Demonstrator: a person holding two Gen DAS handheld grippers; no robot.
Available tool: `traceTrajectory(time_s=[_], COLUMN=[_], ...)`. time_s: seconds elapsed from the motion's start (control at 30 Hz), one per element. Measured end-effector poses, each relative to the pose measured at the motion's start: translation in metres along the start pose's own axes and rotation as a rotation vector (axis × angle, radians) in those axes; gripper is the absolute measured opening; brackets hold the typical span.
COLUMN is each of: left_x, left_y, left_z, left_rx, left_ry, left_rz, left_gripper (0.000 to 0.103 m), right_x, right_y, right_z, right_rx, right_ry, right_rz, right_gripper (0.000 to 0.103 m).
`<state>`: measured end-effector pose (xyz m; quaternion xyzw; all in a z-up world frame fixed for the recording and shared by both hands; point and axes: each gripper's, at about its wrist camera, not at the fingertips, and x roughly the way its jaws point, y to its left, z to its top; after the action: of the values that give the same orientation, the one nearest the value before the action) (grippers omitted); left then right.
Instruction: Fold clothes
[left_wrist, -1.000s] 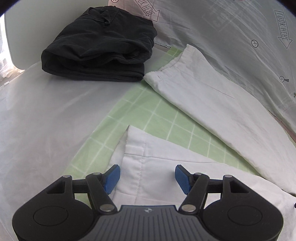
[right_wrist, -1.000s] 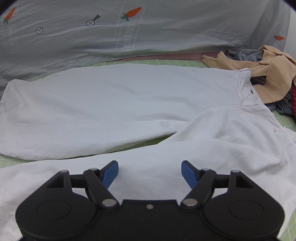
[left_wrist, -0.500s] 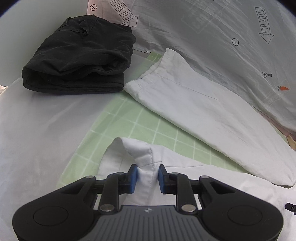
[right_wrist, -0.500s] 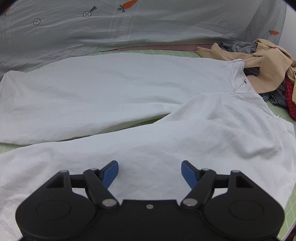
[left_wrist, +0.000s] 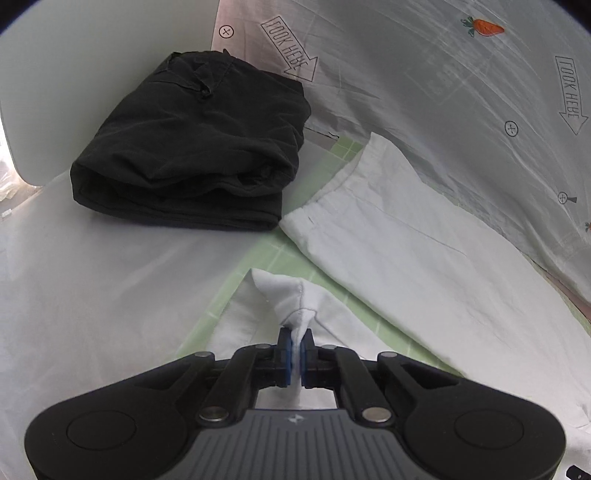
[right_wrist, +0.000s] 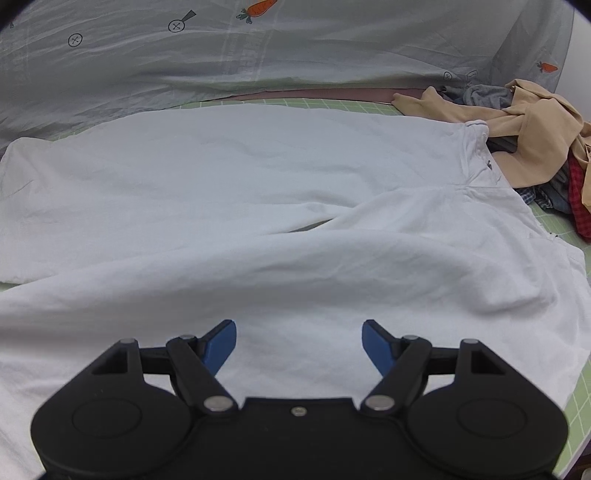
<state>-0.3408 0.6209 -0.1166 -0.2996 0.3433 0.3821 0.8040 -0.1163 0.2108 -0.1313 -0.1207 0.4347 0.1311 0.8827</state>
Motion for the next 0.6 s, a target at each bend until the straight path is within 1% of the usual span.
traceTrajectory(time_s=[0.07, 0.1, 0.17, 0.2, 0.23, 0.3, 0.33, 0.37, 0.4, 0.47, 0.53, 0.6], left_x=[0.01, 0.014, 0.025, 0.03, 0.028, 0.024, 0.019, 0.014, 0.009, -0.002, -0.01, -0.019], left_y=[0.002, 0.005, 0.011, 0.015, 0.013, 0.008, 0.006, 0.007, 0.008, 0.014, 0.019, 0.022], left_z=[0.012, 0.016, 0.023, 0.026, 0.026, 0.026, 0.024, 0.02, 0.017, 0.005, -0.009, -0.026], left_rx=[0.0, -0.019, -0.09, -0.125, -0.119, -0.102, -0.077, -0.064, -0.064, -0.094, -0.102, -0.087], left_ry=[-0.008, -0.007, 0.038, 0.062, 0.062, 0.059, 0.054, 0.053, 0.055, 0.075, 0.101, 0.121], left_rz=[0.047, 0.054, 0.057, 0.058, 0.079, 0.125, 0.132, 0.119, 0.102, 0.069, 0.068, 0.097], left_gripper=[0.006, 0.006, 0.008, 0.013, 0.017, 0.028, 0.031, 0.036, 0.039, 0.04, 0.041, 0.044], right_x=[-0.003, -0.004, -0.007, -0.008, -0.01, -0.011, -0.012, -0.012, -0.012, -0.012, -0.01, -0.008], right_y=[-0.002, -0.003, -0.008, -0.011, -0.015, -0.024, -0.028, -0.035, -0.039, -0.046, -0.05, -0.05], right_z=[-0.001, -0.002, -0.005, -0.007, -0.009, -0.011, -0.012, -0.014, -0.015, -0.018, -0.021, -0.025], right_rx=[-0.002, -0.001, 0.005, 0.011, 0.017, 0.041, 0.053, 0.072, 0.087, 0.113, 0.125, 0.122], right_ry=[-0.002, 0.0, 0.003, 0.004, 0.005, 0.007, 0.009, 0.011, 0.014, 0.018, 0.024, 0.03], right_rz=[-0.001, -0.004, -0.011, -0.015, -0.018, -0.03, -0.036, -0.045, -0.047, -0.048, -0.044, -0.037], right_gripper=[0.076, 0.076, 0.076, 0.076, 0.076, 0.078, 0.078, 0.079, 0.079, 0.08, 0.08, 0.08])
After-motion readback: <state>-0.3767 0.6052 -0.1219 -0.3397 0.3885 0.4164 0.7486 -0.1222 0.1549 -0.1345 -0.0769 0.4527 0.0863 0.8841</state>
